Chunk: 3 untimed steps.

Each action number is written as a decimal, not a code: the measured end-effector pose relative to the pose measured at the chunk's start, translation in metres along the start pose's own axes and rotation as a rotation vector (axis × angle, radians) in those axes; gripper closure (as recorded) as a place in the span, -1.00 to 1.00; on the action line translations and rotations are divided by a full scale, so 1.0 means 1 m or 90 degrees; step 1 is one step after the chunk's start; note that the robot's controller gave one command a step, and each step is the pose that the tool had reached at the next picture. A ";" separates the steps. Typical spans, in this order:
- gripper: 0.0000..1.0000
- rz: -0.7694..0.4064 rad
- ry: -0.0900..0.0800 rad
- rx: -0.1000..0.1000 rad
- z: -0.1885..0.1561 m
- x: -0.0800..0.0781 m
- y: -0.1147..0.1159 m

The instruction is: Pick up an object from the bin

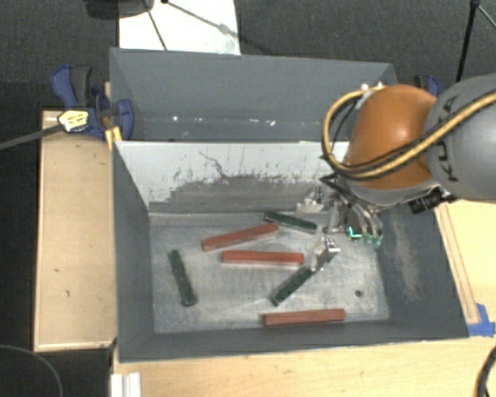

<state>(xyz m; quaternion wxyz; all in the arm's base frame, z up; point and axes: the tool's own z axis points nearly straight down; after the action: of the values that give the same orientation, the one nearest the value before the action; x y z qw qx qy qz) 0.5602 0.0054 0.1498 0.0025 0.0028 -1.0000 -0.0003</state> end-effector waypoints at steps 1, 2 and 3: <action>-1.00 0.000 -0.005 0.000 -0.004 -0.002 0.000; -1.00 -0.061 -0.007 0.001 0.043 -0.014 0.046; -1.00 -0.115 -0.002 0.000 0.045 -0.016 0.071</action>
Offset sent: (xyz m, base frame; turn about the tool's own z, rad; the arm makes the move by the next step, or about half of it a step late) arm 0.0189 0.0791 -0.0798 -0.1604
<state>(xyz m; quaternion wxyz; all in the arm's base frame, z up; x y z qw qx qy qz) 0.5755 0.0760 0.1044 0.0007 0.0932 -0.9956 -0.0004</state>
